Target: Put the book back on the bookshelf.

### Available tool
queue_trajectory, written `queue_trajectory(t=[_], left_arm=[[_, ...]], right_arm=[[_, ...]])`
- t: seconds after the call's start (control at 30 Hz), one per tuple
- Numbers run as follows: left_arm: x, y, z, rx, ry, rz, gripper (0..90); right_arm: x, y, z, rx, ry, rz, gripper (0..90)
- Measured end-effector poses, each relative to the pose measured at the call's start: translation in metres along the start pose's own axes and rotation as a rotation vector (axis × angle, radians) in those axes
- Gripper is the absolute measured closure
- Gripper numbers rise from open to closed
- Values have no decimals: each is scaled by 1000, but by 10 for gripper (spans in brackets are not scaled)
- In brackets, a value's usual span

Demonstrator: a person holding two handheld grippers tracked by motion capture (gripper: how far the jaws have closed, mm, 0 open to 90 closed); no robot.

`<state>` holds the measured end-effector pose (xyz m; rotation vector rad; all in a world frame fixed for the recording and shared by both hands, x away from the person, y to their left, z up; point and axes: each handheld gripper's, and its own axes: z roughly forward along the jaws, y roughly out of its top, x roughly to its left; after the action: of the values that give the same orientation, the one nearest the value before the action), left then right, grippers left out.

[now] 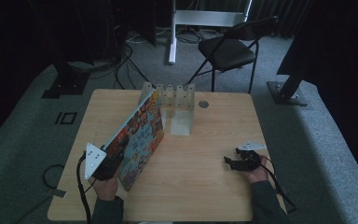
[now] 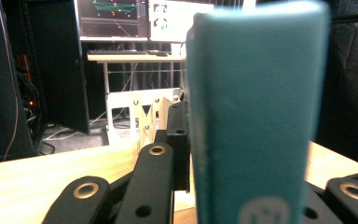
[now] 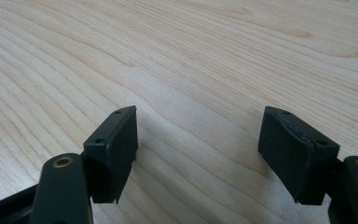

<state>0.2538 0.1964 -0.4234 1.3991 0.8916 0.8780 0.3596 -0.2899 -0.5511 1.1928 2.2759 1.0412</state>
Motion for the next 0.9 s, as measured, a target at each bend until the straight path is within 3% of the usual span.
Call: queue_trajectory(t=[0.27,0.9], left_arm=[[-4,5,-2,-18,25,33,798],[6,12,9,-14,76,38,797]], right_arm=[[0,0,0,0,0,0,279],[0,0,0,0,1,1,280]])
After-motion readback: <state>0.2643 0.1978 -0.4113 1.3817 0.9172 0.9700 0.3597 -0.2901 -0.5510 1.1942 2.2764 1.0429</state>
